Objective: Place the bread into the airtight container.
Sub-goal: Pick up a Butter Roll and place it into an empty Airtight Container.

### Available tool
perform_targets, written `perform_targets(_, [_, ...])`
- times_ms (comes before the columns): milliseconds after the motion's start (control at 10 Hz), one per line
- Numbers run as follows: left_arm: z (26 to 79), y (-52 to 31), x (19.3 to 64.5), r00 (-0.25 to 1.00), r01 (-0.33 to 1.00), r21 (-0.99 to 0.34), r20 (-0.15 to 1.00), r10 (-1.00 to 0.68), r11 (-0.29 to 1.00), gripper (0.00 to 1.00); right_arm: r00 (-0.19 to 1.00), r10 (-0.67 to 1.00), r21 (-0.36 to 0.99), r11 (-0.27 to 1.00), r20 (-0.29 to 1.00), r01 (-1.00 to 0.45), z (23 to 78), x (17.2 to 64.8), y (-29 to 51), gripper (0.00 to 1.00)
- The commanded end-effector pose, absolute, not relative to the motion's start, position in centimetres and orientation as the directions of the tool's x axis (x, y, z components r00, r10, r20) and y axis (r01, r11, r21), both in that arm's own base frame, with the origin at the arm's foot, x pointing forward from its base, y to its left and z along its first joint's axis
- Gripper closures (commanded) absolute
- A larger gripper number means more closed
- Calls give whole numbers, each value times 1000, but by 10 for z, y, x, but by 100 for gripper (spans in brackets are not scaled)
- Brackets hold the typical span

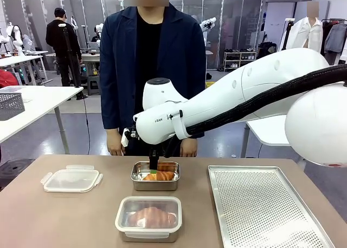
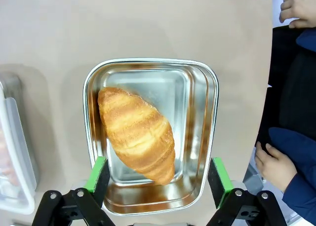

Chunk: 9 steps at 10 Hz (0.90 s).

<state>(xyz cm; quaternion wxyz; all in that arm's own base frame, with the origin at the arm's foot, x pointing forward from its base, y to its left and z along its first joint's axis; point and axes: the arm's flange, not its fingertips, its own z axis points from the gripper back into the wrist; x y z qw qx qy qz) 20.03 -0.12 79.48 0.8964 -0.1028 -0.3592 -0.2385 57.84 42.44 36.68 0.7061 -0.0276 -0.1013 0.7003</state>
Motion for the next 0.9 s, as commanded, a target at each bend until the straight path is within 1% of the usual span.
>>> perform_targets(0, [795,-1,200,622,513,-8,692,-366,858,0,-1,995,-181,18,104,-983,367,578,424,0])
perform_targets(100, [795,-1,200,622,513,-8,692,-366,858,0,52,989,-197,79,141,-977,396,570,413,0])
perform_targets(200, [795,-1,200,622,513,-8,692,-366,858,0,175,977,-215,198,120,-956,435,561,386,0])
perform_targets(300, [795,-1,200,622,513,-8,692,-366,858,0,207,972,-193,226,116,-955,466,547,365,0])
perform_targets(400, [795,-1,200,622,513,-8,692,-366,858,0,271,957,-216,288,106,-933,500,533,340,0])
perform_targets(600, [795,-1,200,622,513,-8,692,-366,858,0,453,887,-183,461,87,-868,563,512,279,0])
perform_targets(700, [795,-1,200,622,513,-8,692,-366,858,0,517,850,-118,526,99,-842,600,494,244,0])
perform_targets(800, [795,-1,200,622,513,-8,692,-366,858,0,608,781,-117,623,142,-773,631,480,217,0])
